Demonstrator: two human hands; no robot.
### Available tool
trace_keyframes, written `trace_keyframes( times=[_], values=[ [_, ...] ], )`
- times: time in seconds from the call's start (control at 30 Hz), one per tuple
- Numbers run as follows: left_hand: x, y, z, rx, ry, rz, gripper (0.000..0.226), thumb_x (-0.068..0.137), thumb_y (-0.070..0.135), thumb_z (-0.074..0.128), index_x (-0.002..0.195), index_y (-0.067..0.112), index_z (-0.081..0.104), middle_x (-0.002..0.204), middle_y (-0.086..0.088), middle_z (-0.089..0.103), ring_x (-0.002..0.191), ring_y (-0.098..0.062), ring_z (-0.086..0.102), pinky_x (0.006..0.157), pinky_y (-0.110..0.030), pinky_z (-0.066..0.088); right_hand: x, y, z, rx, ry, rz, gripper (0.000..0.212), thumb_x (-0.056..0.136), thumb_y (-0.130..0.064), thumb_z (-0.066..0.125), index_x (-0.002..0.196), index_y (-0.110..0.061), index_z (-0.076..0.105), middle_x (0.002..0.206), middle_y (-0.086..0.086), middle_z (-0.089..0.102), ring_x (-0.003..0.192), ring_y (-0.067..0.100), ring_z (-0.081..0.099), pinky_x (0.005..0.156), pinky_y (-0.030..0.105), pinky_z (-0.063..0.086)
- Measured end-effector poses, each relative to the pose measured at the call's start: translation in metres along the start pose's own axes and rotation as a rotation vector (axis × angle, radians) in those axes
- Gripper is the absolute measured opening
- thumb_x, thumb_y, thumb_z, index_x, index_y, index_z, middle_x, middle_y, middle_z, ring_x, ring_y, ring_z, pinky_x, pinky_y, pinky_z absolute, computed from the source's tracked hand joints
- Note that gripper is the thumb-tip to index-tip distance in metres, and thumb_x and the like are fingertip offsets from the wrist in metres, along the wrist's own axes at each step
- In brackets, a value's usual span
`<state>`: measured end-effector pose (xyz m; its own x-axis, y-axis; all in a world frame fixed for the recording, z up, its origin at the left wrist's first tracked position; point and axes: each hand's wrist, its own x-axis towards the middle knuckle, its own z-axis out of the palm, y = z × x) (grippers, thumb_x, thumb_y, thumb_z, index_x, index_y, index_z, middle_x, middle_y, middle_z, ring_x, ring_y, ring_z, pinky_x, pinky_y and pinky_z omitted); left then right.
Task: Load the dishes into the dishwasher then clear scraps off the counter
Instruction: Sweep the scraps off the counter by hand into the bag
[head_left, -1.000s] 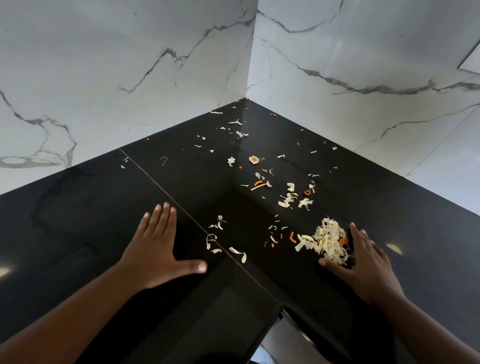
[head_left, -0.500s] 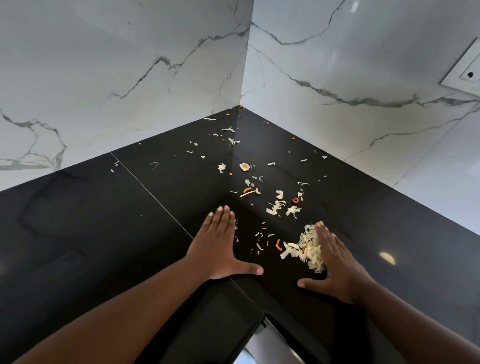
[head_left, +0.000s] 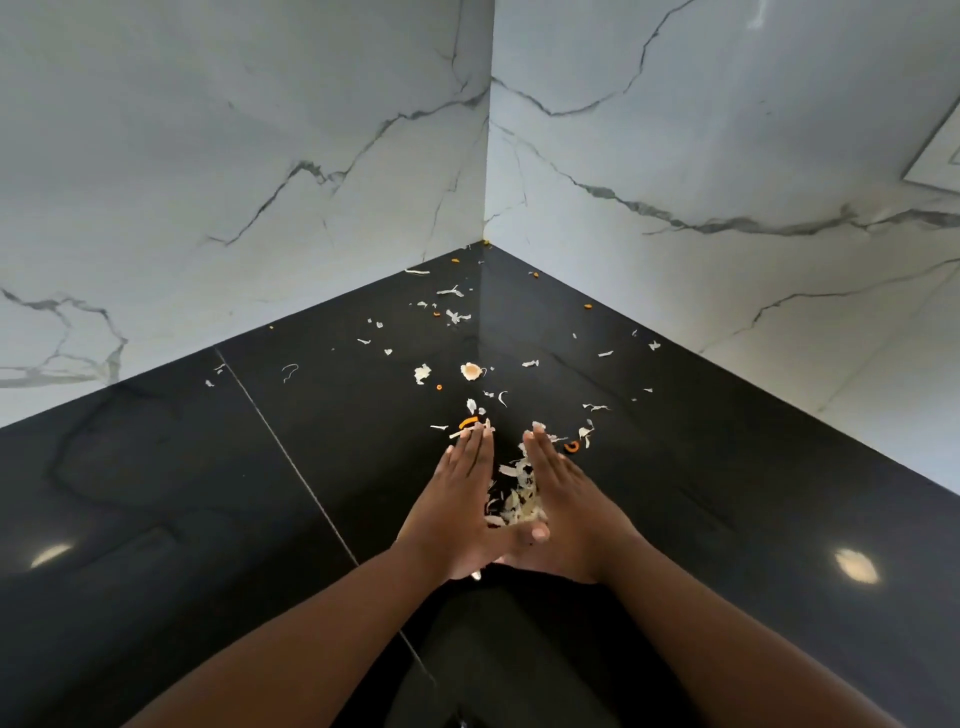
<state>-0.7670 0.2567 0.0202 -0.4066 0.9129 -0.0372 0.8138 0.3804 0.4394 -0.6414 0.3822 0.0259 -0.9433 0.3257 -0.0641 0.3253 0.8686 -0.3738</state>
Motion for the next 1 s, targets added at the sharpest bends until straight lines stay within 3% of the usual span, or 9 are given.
trace_keyframes(
  times=[0.07,0.2,0.33,0.4,0.47,0.57,0.7,0.87,1.0],
  values=[
    [-0.002,-0.001,0.000,-0.083,0.102,-0.029,0.113,0.074,0.083,0.039,0.152,0.018,-0.010,0.154,0.012,-0.019,0.137,-0.002,-0.026,0.114,-0.023,-0.012,0.009,0.002,0.000,0.039,0.036,-0.008,0.129,0.063,-0.082,0.054,0.149,-0.023,-0.022,0.155,-0.007,-0.027,0.144,0.006,-0.018,0.121,0.031,0.002],
    [-0.020,-0.028,-0.005,-0.016,0.227,-0.194,0.103,0.074,0.087,0.005,0.153,0.022,0.010,0.159,0.006,-0.006,0.143,-0.008,-0.017,0.119,-0.034,-0.007,0.005,0.006,-0.003,0.244,0.221,0.041,0.113,0.075,-0.069,0.062,0.154,-0.022,-0.005,0.158,-0.013,-0.007,0.143,0.002,-0.002,0.114,0.026,0.009],
    [-0.065,-0.102,-0.035,0.219,0.185,-0.537,0.086,0.086,0.073,0.021,0.153,0.021,0.013,0.161,-0.003,0.003,0.148,-0.019,-0.004,0.120,-0.039,-0.003,-0.001,0.013,0.002,0.247,0.516,0.167,0.073,0.089,-0.061,0.044,0.146,-0.017,0.033,0.154,0.001,0.031,0.141,0.016,0.030,0.110,0.039,0.033],
    [-0.095,-0.138,-0.052,0.254,0.176,-0.636,0.089,0.083,0.074,0.019,0.154,0.021,0.010,0.162,-0.001,0.003,0.148,-0.020,-0.003,0.120,-0.040,0.000,-0.002,0.001,0.007,0.149,0.596,0.068,0.058,0.091,-0.052,0.041,0.135,-0.014,0.050,0.146,0.007,0.044,0.135,0.024,0.040,0.106,0.044,0.039],
    [-0.117,-0.165,-0.068,0.269,0.166,-0.721,0.098,0.076,0.078,0.015,0.154,0.019,0.006,0.162,0.000,-0.001,0.148,-0.020,-0.005,0.120,-0.040,0.001,-0.004,-0.029,0.017,0.059,0.516,-0.191,0.048,0.091,-0.044,0.046,0.126,-0.013,0.058,0.138,0.009,0.051,0.131,0.027,0.045,0.104,0.046,0.042],
    [-0.122,-0.186,-0.083,0.260,0.145,-0.756,0.108,0.071,0.083,0.015,0.154,0.015,0.000,0.161,-0.001,-0.006,0.147,-0.020,-0.009,0.120,-0.038,-0.003,-0.006,-0.082,0.049,-0.136,0.245,-0.506,0.054,0.094,-0.051,0.042,0.135,-0.016,0.050,0.146,0.006,0.045,0.139,0.027,0.036,0.113,0.045,0.031],
    [-0.108,-0.207,-0.092,0.259,0.135,-0.738,0.117,0.066,0.089,0.016,0.153,0.013,-0.002,0.161,-0.002,-0.009,0.147,-0.019,-0.011,0.120,-0.038,-0.004,0.012,-0.118,0.078,-0.264,0.040,-0.539,0.076,0.094,-0.068,0.023,0.146,-0.013,0.037,0.153,0.006,0.035,0.142,0.023,0.030,0.117,0.040,0.016],
    [-0.090,-0.234,-0.107,0.272,0.174,-0.717,0.117,0.067,0.090,0.013,0.153,0.013,-0.002,0.161,-0.001,-0.008,0.147,-0.017,-0.012,0.120,-0.037,-0.004,0.087,-0.124,0.066,-0.336,-0.009,-0.197,0.098,0.088,-0.077,0.015,0.140,0.001,0.043,0.147,0.018,0.041,0.136,0.031,0.041,0.109,0.040,0.017],
    [-0.076,-0.254,-0.112,0.257,0.221,-0.719,0.106,0.077,0.084,0.014,0.153,0.013,-0.005,0.160,0.000,-0.010,0.146,-0.016,-0.014,0.120,-0.038,-0.005,0.167,-0.158,0.054,-0.335,0.050,-0.011,0.106,0.071,-0.071,-0.025,0.146,0.002,-0.012,0.156,0.021,-0.016,0.146,0.034,-0.012,0.114,0.041,-0.016]
  ],
)
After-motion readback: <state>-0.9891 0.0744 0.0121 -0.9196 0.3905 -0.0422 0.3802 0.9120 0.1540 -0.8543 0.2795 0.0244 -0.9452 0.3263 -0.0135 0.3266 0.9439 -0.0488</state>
